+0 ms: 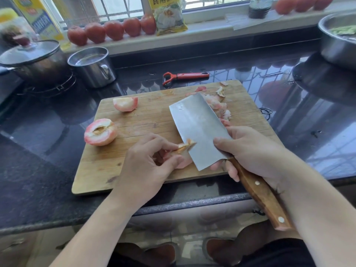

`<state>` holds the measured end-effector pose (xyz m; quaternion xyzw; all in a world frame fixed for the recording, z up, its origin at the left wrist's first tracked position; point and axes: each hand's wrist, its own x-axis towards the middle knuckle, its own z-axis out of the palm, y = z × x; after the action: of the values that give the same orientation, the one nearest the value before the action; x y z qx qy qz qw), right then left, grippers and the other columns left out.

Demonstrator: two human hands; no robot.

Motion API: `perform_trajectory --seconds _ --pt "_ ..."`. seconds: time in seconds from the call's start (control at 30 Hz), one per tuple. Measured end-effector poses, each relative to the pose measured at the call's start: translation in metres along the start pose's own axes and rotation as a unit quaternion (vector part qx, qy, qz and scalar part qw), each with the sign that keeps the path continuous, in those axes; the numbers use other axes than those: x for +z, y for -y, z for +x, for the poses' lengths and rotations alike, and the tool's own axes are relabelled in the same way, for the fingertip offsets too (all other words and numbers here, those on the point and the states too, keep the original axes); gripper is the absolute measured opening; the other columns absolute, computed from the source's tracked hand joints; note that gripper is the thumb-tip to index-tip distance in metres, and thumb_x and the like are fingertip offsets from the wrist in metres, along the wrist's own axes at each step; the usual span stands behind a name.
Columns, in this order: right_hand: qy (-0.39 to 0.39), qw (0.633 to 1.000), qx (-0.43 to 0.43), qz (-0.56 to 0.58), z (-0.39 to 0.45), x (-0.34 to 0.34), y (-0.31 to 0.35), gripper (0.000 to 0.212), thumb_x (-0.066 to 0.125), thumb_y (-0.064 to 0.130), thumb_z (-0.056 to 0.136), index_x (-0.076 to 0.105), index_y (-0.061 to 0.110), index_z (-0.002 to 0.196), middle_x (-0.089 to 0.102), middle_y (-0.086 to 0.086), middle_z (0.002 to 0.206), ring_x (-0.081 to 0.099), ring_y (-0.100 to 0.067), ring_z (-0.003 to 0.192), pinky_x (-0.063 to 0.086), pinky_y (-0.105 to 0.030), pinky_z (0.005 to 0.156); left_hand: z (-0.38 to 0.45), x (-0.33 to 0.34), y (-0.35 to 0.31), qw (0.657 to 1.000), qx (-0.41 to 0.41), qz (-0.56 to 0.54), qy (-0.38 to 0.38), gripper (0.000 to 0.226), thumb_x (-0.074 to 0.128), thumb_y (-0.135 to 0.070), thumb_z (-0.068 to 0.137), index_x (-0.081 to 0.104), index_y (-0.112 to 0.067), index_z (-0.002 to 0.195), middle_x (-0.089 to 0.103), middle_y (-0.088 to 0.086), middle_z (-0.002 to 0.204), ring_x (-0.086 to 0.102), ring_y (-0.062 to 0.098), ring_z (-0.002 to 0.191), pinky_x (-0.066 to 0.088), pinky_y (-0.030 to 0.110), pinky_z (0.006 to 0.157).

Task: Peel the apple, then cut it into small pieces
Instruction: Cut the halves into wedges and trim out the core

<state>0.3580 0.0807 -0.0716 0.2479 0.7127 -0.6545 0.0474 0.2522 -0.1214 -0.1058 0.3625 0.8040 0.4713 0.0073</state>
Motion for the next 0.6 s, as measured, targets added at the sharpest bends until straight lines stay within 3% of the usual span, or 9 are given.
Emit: perform_trajectory --seconds 0.17,0.27,0.4,0.6 --pt "-0.010 0.998 -0.013 -0.064 0.001 0.008 0.006 0.021 0.042 0.024 0.107 0.055 0.016 0.122 0.075 -0.020 0.077 0.058 -0.012 0.041 0.048 -0.031 0.050 -0.002 -0.005 0.000 0.998 -0.026 -0.050 0.019 0.016 0.083 -0.003 0.083 0.078 -0.017 0.089 0.069 -0.009 0.095 0.070 0.019 0.092 0.060 0.037 0.079" --pt "0.000 0.998 0.001 -0.059 0.005 0.010 0.007 0.021 0.043 0.024 0.106 0.057 0.013 0.117 0.076 -0.018 0.080 0.057 -0.015 0.042 0.048 -0.034 0.054 0.001 -0.006 0.000 0.998 -0.040 -0.044 0.012 0.016 0.084 -0.005 0.082 0.078 -0.019 0.087 0.068 -0.011 0.094 0.069 0.015 0.092 0.058 0.034 0.080" --pt "0.004 1.000 0.028 -0.008 0.004 0.010 0.004 0.019 0.044 0.021 0.105 0.057 0.010 0.116 0.074 -0.025 0.081 0.068 -0.019 0.059 0.046 -0.032 0.049 0.001 -0.005 -0.002 0.999 -0.036 -0.028 0.008 0.014 0.085 -0.007 0.081 0.078 -0.019 0.085 0.067 -0.012 0.092 0.067 0.017 0.091 0.056 0.032 0.079" --pt "-0.015 0.999 0.002 -0.043 0.012 0.019 0.008 0.020 0.043 0.021 0.105 0.056 0.011 0.117 0.076 -0.018 0.078 0.054 -0.017 0.043 0.048 -0.031 0.049 0.000 -0.005 0.000 0.998 -0.055 -0.042 0.000 0.016 0.085 -0.007 0.080 0.077 -0.020 0.079 0.066 -0.006 0.088 0.066 0.018 0.084 0.054 0.025 0.076"
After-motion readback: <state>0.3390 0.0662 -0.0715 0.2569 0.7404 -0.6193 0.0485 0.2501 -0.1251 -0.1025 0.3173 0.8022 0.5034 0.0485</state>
